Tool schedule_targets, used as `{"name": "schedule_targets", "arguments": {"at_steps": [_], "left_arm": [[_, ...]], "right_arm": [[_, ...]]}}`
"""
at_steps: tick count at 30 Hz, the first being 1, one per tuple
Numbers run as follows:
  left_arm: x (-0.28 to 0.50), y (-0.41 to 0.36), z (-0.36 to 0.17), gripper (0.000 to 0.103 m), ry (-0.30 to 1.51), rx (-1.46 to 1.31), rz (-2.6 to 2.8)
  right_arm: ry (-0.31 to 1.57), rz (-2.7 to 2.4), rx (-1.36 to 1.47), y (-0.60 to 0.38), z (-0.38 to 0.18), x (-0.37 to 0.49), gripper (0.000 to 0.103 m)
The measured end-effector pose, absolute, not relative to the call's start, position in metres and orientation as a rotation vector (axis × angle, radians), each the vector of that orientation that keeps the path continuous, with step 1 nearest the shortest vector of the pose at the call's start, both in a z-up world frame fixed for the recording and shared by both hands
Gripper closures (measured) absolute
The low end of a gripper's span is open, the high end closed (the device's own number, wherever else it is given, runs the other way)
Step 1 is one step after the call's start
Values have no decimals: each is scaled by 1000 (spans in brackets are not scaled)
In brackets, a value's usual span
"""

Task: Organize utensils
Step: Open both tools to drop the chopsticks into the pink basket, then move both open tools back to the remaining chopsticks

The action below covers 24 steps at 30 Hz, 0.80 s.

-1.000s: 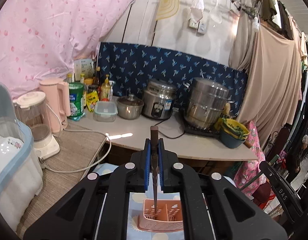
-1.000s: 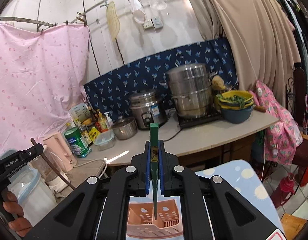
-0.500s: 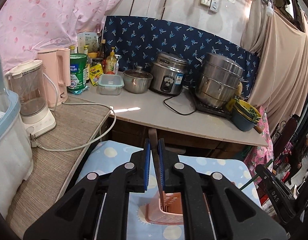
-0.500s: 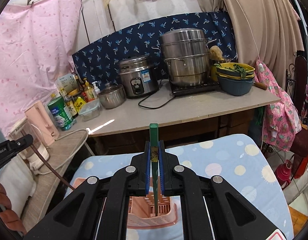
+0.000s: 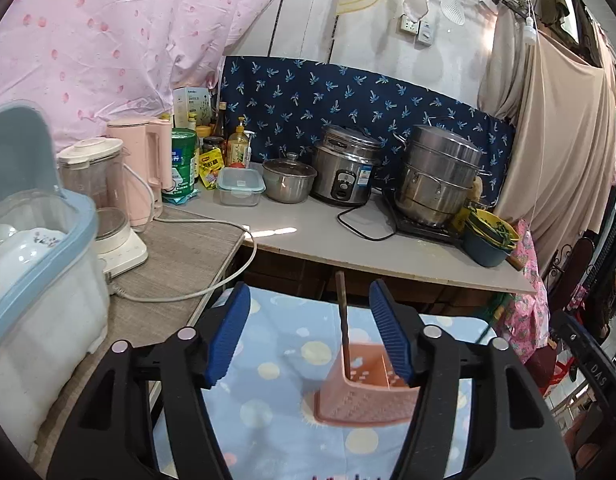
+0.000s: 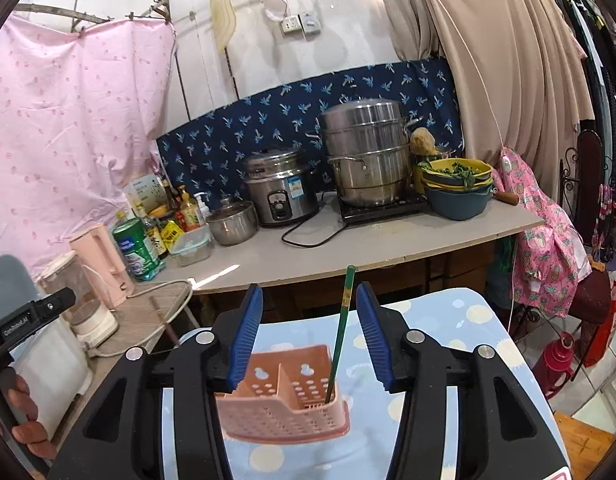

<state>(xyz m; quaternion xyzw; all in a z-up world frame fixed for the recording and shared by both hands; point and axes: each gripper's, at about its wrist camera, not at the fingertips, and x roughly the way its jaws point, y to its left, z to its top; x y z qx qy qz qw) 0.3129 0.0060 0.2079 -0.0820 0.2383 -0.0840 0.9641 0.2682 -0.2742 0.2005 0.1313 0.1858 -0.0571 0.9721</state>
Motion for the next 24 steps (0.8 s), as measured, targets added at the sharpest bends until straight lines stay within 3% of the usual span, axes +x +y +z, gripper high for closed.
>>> {"name": "schedule_targets", "arguments": {"at_steps": [10, 24], "left_arm": [[225, 30, 180, 42, 516, -71, -149], [138, 27, 76, 42, 690, 32, -144]], "right_arm": [[432, -84, 227, -258, 177, 167, 53], [595, -103, 155, -212, 87, 75, 53]]}}
